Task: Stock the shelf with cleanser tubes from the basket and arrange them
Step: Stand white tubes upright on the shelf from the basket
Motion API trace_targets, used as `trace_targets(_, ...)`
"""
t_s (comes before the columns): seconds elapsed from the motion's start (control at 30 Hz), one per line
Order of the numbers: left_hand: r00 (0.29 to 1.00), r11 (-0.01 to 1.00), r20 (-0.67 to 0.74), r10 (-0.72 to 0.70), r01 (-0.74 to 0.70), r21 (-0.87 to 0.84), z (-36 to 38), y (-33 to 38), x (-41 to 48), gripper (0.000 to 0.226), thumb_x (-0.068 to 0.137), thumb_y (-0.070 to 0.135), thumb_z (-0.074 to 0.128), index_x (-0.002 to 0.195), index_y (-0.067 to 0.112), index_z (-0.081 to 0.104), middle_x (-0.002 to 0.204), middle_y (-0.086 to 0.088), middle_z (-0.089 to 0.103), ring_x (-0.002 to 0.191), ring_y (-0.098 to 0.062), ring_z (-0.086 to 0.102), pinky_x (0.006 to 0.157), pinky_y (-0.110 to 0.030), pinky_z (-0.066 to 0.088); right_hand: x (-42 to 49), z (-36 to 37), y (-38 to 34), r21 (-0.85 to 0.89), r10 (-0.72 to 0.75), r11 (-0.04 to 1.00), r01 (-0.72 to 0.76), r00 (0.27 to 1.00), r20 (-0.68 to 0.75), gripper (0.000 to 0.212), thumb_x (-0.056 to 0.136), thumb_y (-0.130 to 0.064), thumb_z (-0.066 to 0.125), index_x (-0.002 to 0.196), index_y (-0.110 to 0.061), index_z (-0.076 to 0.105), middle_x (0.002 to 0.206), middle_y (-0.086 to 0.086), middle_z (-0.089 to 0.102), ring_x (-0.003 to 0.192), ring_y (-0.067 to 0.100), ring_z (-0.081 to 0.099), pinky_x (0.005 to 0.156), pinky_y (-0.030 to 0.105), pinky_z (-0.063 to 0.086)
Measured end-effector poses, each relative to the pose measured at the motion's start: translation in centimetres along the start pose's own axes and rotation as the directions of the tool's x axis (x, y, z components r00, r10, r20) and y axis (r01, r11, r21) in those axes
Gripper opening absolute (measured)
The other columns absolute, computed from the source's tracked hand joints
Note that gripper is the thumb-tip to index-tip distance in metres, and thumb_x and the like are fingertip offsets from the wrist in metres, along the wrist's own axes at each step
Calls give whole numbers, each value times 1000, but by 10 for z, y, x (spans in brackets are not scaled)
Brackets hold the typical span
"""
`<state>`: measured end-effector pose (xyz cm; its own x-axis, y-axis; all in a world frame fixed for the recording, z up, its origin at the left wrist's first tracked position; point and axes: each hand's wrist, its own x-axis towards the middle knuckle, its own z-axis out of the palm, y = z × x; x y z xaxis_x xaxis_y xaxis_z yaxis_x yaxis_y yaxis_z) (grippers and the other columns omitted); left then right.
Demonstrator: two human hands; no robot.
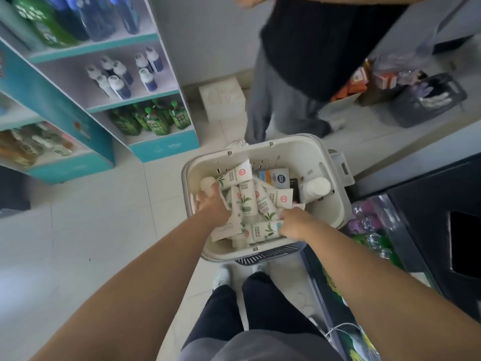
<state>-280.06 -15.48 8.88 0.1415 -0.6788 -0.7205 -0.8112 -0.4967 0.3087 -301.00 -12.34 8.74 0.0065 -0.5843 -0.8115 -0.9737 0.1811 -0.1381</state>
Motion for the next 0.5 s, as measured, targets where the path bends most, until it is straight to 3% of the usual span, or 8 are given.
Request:
trace_targets(0.13, 1000, 996, -25, -10, 7, -86, 0, -3, 4, 91, 84, 9, 65, 150, 33, 6, 145, -17, 16, 113, -35, 48, 89, -40, 48, 0, -6, 8, -44, -18, 999, 14, 995, -97, 42, 87, -21, 59, 129, -18, 53, 121, 8, 53, 100, 24, 55, 86, 36, 51)
trace_targets(0.23, 999, 971, -34, -39, 30, -235, -4, -3, 4, 108, 81, 13, 72, 150, 34, -8, 137, -15, 36, 101, -29, 52, 81, -41, 50, -1, -14, 18, -144, 21, 988, -58, 969, -248, 38, 89, -23, 57, 126, -18, 52, 117, 7, 52, 98, 23, 50, 78, 35, 46)
trace_targets(0.33, 995, 916, 6, -98, 93, -391, -10, 2, 0, 117, 77, 8, 78, 152, 30, -8, 122, -4, 42, 101, -26, 49, 79, -38, 46, -1, -18, 22, -260, 53, 955, -140, 947, -316, 34, 88, -23, 55, 121, -18, 55, 119, 8, 54, 112, 27, 51, 91, 40, 40)
trace_targets(0.4, 987, 871, 85, -140, 163, -463, -13, 2, 2, 107, 71, 5, 82, 150, 21, 11, 119, 4, 42, 111, -28, 52, 84, -37, 48, 1, -19, 18, -222, 53, 967, -128, 947, -317, 33, 87, -19, 53, 120, -16, 55, 117, 8, 54, 110, 28, 52, 93, 40, 42)
trace_targets(0.5, 956, 817, 273, -111, 244, -523, -15, -3, 2, 71, 63, -1, 82, 125, 6, 50, 116, -8, 64, 106, -30, 62, 90, -44, 54, 2, -18, 4, -104, -34, 995, -3, 935, -353, 32, 88, -23, 59, 119, -15, 58, 111, 4, 54, 97, 22, 55, 85, 38, 52)
